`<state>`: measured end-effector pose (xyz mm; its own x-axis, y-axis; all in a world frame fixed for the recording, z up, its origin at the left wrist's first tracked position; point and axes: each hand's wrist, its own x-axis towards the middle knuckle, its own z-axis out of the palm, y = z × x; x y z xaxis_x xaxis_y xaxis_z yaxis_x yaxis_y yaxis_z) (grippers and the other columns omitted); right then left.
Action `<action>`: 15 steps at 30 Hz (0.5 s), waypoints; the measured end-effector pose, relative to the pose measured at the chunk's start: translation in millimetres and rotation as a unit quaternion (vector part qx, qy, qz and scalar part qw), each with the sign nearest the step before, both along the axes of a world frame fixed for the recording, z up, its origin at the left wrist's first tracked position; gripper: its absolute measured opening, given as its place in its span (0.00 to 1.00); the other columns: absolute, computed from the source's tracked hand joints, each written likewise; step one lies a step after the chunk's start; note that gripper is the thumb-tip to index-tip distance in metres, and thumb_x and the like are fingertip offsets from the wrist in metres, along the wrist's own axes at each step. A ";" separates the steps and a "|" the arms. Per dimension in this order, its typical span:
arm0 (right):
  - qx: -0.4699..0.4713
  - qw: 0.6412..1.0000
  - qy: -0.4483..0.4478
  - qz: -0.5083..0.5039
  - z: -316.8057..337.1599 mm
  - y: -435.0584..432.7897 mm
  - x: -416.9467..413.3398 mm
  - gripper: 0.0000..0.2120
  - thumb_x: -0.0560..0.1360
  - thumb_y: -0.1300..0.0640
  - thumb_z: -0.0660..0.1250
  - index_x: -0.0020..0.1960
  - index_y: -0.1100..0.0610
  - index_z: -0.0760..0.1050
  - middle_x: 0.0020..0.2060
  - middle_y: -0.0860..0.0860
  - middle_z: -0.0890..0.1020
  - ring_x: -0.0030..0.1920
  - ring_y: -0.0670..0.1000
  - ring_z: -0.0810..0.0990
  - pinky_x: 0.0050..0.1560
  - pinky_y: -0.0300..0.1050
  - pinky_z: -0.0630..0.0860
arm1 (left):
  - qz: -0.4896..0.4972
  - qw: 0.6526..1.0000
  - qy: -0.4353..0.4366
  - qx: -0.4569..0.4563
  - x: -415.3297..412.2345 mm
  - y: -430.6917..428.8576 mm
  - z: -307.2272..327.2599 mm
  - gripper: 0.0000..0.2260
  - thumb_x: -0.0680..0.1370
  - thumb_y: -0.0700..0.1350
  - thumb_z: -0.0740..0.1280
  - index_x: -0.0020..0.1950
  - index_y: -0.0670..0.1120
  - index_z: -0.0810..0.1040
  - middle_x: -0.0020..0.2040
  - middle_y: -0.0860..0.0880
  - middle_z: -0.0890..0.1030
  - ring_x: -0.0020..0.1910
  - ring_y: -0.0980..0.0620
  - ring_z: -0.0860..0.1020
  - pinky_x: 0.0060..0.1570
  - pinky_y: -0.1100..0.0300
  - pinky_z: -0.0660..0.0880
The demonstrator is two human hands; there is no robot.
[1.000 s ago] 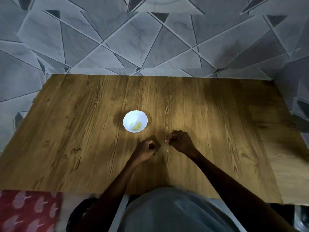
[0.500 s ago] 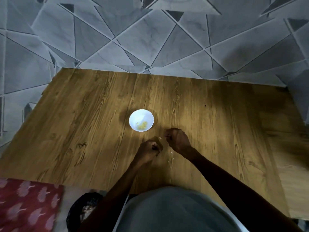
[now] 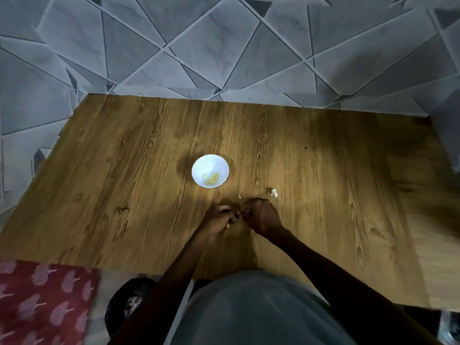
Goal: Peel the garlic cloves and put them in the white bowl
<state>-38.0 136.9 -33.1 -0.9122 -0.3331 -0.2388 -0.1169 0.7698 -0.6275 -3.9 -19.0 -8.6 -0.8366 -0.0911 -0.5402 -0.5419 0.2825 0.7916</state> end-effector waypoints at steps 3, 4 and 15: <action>0.020 1.000 0.022 0.008 -1.2 2.5 2.6 0.06 0.74 0.54 0.67 0.47 0.51 0.83 0.46 0.51 0.85 0.46 0.54 0.82 0.48 0.49 0.79 | 0.003 1.000 -0.001 0.009 0.9 1.1 0.3 0.10 0.78 0.38 0.64 0.39 0.45 0.81 0.31 0.50 0.79 0.24 0.59 0.70 0.25 0.68 0.64; 0.025 0.999 0.033 0.010 -0.9 3.6 3.6 0.07 0.75 0.54 0.66 0.47 0.52 0.83 0.47 0.51 0.85 0.47 0.54 0.82 0.49 0.49 0.79 | 0.004 1.000 -0.003 0.008 1.2 1.5 -0.7 0.09 0.78 0.38 0.64 0.40 0.45 0.82 0.31 0.49 0.79 0.25 0.58 0.71 0.26 0.67 0.65; 0.105 0.982 0.154 -0.023 2.7 23.1 4.9 0.07 0.79 0.57 0.64 0.52 0.57 0.80 0.48 0.53 0.82 0.47 0.52 0.81 0.47 0.46 0.80 | -0.020 0.996 0.030 -0.086 8.9 -5.7 -14.0 0.10 0.77 0.40 0.66 0.39 0.53 0.77 0.37 0.46 0.83 0.28 0.56 0.77 0.33 0.65 0.72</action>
<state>-33.0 160.1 -30.4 -0.9646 -0.2635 -0.0082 -0.2389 0.8870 -0.3952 5.1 -24.7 -22.6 -0.8717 -0.1448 -0.4681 -0.4808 0.4372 0.7601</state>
